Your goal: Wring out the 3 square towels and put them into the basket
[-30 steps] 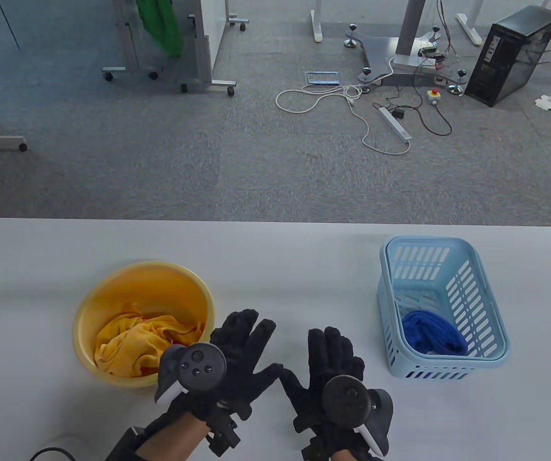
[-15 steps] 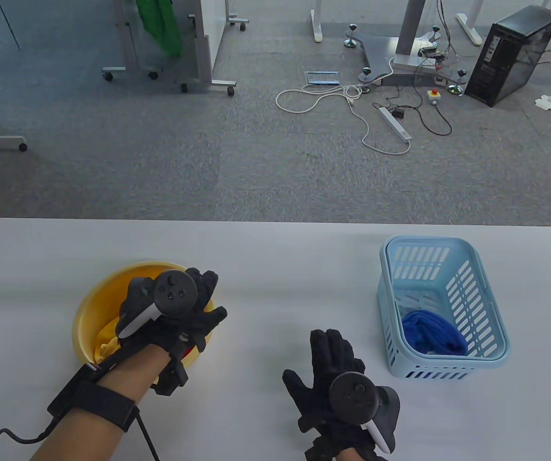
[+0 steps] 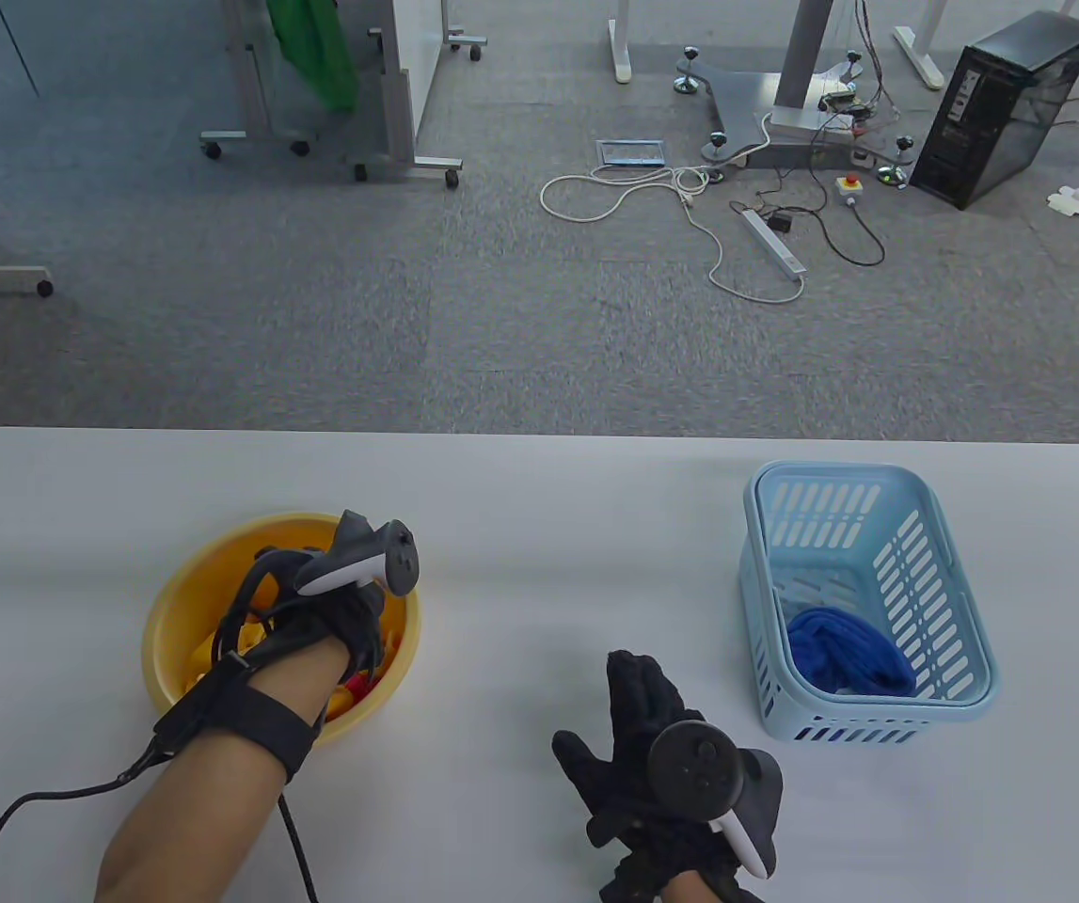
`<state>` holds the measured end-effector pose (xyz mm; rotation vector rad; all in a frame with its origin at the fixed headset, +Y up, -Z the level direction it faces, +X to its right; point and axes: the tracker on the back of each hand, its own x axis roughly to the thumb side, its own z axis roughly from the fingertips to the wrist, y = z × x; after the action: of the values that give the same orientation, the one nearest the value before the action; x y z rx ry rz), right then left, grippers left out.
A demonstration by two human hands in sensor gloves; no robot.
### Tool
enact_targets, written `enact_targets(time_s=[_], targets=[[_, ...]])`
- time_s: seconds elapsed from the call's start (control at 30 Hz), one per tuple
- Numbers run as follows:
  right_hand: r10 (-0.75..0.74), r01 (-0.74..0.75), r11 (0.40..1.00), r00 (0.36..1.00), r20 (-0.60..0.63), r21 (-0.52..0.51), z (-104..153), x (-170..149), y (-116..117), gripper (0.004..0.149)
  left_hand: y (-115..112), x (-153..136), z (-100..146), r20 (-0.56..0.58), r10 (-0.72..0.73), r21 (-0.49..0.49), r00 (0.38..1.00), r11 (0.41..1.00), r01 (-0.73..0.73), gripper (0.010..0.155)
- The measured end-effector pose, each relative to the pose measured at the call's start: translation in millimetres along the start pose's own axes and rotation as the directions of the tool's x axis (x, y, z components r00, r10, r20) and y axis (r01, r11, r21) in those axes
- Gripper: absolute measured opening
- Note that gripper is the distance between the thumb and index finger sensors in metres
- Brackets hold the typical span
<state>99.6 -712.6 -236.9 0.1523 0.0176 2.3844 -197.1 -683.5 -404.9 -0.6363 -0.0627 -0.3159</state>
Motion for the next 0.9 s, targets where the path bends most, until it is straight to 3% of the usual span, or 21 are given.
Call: enact_targets(time_s=[0.07, 0.3, 0.43, 0.67, 0.9], targets=[[0.010, -0.010, 1.000, 1.000, 0.005, 0.019, -1, 0, 1, 0.095, -2, 4, -6, -0.009, -0.033, -0.007, 0.999, 0.999, 0.033, 0.079], [0.011, -0.011, 0.999, 1.000, -0.006, 0.034, -2, -4, 3, 0.093, -14, 6, -26, -0.048, -0.118, -0.176, 0.992, 0.979, 0.107, 0.087], [-0.019, 0.019, 0.998, 1.000, 0.002, 0.064, -5, -4, 7, 0.092, -13, -1, -31, -0.045, -0.129, -0.176, 0.991, 0.977, 0.119, 0.089], [-0.014, 0.015, 0.997, 1.000, -0.009, 0.076, -8, -8, 9, 0.089, -13, -10, -36, -0.070, -0.066, -0.190, 0.995, 0.980, 0.052, 0.060], [-0.006, 0.008, 0.998, 1.000, -0.029, 0.059, -7, -11, 6, 0.088, -5, -28, -36, -0.032, 0.059, -0.123, 0.998, 0.990, -0.062, 0.051]])
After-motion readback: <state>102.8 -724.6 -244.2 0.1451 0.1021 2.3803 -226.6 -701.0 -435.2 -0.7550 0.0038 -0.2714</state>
